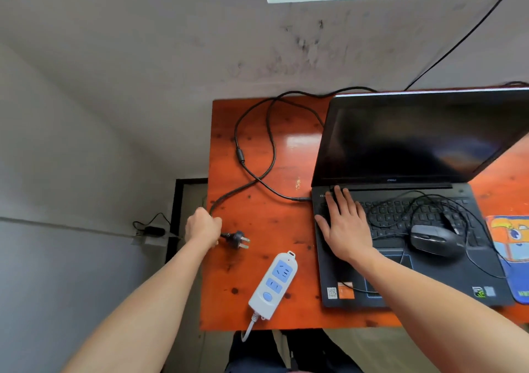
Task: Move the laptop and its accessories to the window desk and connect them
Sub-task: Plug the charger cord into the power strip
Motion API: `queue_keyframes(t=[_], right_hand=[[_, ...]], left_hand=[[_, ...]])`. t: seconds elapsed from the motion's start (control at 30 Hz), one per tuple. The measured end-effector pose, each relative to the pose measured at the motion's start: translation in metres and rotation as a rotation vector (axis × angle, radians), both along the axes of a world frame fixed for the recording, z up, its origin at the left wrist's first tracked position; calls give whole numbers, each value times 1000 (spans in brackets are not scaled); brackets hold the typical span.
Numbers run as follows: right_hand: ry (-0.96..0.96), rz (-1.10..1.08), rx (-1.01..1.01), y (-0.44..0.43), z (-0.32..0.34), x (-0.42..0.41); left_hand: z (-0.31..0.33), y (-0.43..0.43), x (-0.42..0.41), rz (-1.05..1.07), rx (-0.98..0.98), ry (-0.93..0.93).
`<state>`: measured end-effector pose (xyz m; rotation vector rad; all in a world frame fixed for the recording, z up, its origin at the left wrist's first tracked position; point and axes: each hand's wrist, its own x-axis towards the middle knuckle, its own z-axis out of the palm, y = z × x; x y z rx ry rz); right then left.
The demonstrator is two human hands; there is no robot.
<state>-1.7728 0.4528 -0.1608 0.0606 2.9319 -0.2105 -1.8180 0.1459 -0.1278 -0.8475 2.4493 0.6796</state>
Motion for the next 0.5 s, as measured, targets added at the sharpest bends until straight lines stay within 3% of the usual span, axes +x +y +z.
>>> queue_keyframes(t=[0.2, 0.3, 0.4, 0.5], right_hand=[[-76, 18, 20, 0, 11, -4], [-104, 58, 67, -13, 26, -7], [-6, 193, -4, -41, 47, 15], [-148, 72, -129, -71, 56, 51]], left_hand=[[16, -31, 30, 321, 334, 35], [29, -35, 40, 314, 505, 4], [39, -37, 48, 229, 594, 9], [47, -41, 47, 194, 642, 35]])
